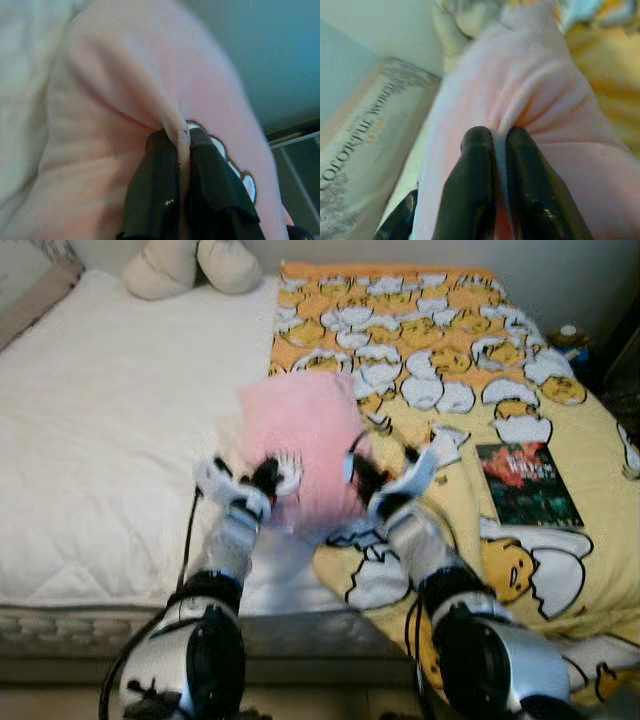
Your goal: Clean up the room
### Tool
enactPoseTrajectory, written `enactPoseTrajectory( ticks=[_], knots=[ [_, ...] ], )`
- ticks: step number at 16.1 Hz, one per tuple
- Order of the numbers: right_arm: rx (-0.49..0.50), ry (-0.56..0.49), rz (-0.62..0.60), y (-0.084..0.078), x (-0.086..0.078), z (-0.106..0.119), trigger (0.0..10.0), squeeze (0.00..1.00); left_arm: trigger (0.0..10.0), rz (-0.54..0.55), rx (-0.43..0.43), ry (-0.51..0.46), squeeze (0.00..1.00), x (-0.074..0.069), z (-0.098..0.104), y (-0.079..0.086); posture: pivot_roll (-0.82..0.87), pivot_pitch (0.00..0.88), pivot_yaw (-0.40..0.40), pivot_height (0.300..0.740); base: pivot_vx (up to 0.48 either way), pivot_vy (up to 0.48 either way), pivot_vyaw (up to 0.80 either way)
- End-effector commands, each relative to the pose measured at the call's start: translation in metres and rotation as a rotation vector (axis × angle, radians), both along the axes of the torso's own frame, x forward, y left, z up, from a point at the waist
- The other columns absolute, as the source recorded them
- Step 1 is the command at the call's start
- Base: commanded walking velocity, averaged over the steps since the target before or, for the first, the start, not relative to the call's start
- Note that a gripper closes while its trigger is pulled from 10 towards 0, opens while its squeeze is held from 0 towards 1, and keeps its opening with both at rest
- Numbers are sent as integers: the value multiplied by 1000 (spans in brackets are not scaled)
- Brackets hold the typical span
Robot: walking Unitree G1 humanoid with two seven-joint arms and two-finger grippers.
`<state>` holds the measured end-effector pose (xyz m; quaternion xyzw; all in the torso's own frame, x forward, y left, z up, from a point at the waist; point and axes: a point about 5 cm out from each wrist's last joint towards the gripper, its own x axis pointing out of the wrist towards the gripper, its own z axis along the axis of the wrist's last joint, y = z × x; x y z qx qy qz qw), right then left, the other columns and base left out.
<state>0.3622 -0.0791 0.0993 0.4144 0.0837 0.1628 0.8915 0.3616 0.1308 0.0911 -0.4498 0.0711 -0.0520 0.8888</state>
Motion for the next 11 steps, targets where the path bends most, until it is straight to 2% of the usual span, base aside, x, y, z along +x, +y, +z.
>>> enactPoseTrajectory(
  ticks=[1,3,4,7,11],
  knots=[
    [19,-78,51,13,5,20,0,0,0,-41,10,-101,0,10,28,-7,-50,0,14,740,0,0,0],
    [10,-114,58,12,5,26,0,0,0,-28,17,-147,0,12,41,-1,-48,0,14,740,0,0,0],
    [2,-139,61,12,4,31,0,0,0,-14,43,-187,0,11,53,6,-46,0,13,740,0,0,0],
    [-15,-165,58,10,0,34,0,0,0,31,73,-238,0,5,69,21,-39,0,9,740,0,0,0],
    [-78,-225,73,15,-1,45,0,0,0,58,171,-282,0,3,82,28,-35,0,4,740,0,0,0]
  ],
)
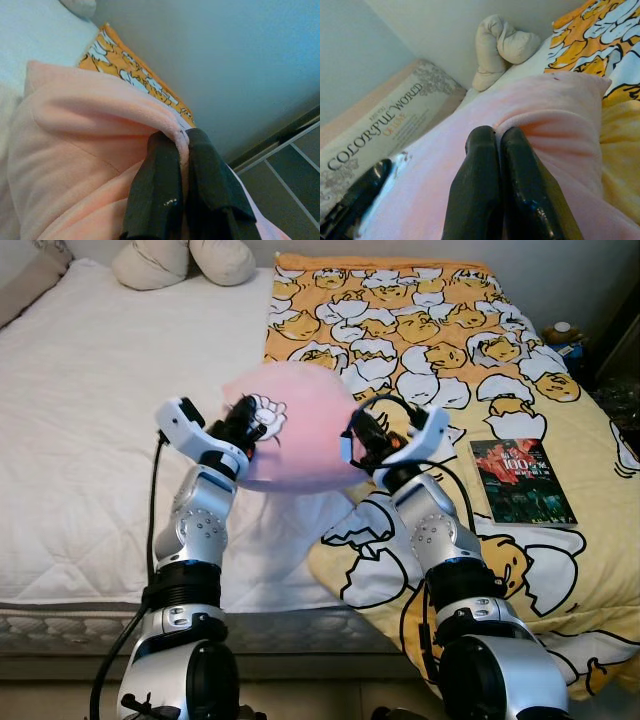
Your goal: Clean up the room
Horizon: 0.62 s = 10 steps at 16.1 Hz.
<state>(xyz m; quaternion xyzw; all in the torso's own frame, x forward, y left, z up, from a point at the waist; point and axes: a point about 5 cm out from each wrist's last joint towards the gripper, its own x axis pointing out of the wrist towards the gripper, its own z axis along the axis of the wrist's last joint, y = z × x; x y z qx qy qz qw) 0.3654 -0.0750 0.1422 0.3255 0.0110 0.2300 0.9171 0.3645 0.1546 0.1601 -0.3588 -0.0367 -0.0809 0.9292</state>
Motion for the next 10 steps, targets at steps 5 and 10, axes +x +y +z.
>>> enactPoseTrajectory(
  ticks=[5,10],
  knots=[
    [-221,-84,-41,4,-2,3,0,0,0,64,313,-52,0,-7,6,6,-23,0,-17,740,0,353,95],
    [-261,-102,-25,11,-3,0,0,0,0,85,348,-45,0,-7,3,7,-19,0,-20,740,0,480,449]
  ],
)
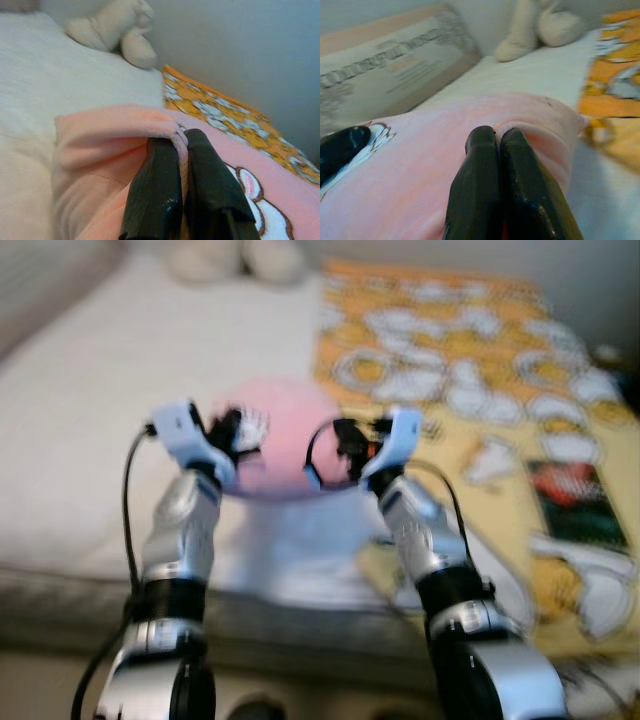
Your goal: Clean up the room
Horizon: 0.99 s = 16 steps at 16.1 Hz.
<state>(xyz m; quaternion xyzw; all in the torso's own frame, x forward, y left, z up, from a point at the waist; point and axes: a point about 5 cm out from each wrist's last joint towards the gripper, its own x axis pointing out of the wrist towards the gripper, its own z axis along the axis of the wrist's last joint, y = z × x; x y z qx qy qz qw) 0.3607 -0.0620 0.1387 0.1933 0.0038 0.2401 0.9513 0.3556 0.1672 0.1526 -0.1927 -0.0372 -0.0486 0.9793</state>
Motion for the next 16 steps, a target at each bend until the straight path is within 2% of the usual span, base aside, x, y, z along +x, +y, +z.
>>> enactPoseTrajectory(
  ticks=[1,12,16],
  knots=[
    [-1,-24,-23,-2,2,4,0,0,0,-2,7,-41,0,2,10,-5,-19,0,-20,740,0,480,450],
    [-58,-85,-56,-2,2,6,0,0,0,-33,70,-29,0,5,5,-5,-20,0,-7,740,0,480,447],
    [-143,-112,-104,-5,1,2,0,0,0,-79,95,-1,0,7,0,-7,-23,0,0,740,89,428,331]
  ],
)
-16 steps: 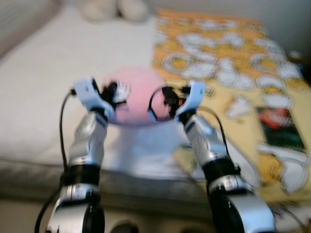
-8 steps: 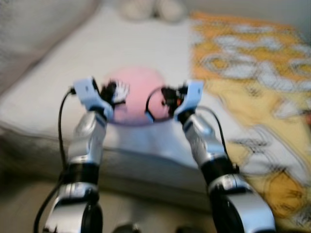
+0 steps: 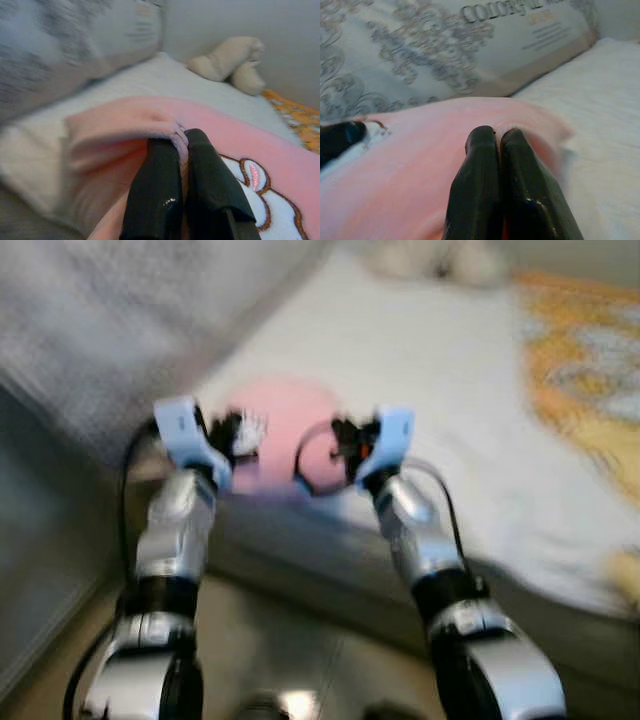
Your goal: Clean up the room
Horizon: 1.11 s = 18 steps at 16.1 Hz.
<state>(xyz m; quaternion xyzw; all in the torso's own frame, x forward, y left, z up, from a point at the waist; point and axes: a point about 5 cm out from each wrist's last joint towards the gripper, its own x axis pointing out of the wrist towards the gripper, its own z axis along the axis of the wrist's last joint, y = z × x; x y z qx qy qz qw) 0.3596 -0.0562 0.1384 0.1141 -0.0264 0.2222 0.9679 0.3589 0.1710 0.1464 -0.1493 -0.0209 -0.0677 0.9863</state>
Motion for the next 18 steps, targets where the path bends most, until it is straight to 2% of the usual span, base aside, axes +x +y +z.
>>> enactPoseTrajectory(
  ticks=[1,2,3,5,8,10,11,12,13,14,16,18],
  knots=[
    [-15,-27,-60,-12,2,2,0,0,0,-40,1,-12,0,4,5,-11,-23,0,0,740,356,322,0],
    [-49,-14,-90,-15,3,-2,0,0,0,-51,23,0,0,6,5,-11,-25,0,2,740,0,0,0],
    [-37,-23,-94,-18,1,-4,0,0,0,-59,35,8,0,7,5,-10,-25,0,2,740,0,0,0],
    [-64,-78,-72,-18,-7,-6,0,0,0,-73,46,-10,0,6,4,-10,-29,0,5,740,0,0,0],
    [-77,-46,-138,-27,-7,-12,0,0,0,-112,49,-1,0,4,0,-16,-27,0,5,740,0,0,0],
    [-122,-59,-182,-33,-9,-15,0,0,0,-118,54,8,0,4,-2,-17,-29,0,4,740,0,0,0],
    [-178,-49,-198,-36,-11,-20,0,0,3294,-99,76,43,0,5,-7,-14,-25,0,3,740,0,0,0],
    [-189,-39,-203,-38,-13,-24,0,0,10000,-93,96,54,0,5,-8,-13,-25,0,3,740,0,0,0],
    [-215,-13,-189,-40,-21,-33,2784,0,10000,-91,114,69,0,1,-14,-11,-22,0,1,740,0,0,0],
    [-222,20,-189,-44,-29,-42,9294,0,10000,-93,120,88,0,-4,-20,-11,-23,0,1,740,0,0,0],
    [-220,70,-191,-50,-41,-53,10000,0,10000,-97,136,108,0,-15,-27,-12,-23,0,0,740,0,0,0],
    [-220,125,-197,-55,-57,-64,10000,0,10000,-25,157,58,0,-30,-22,-12,-31,0,-4,740,0,0,0]
  ],
)
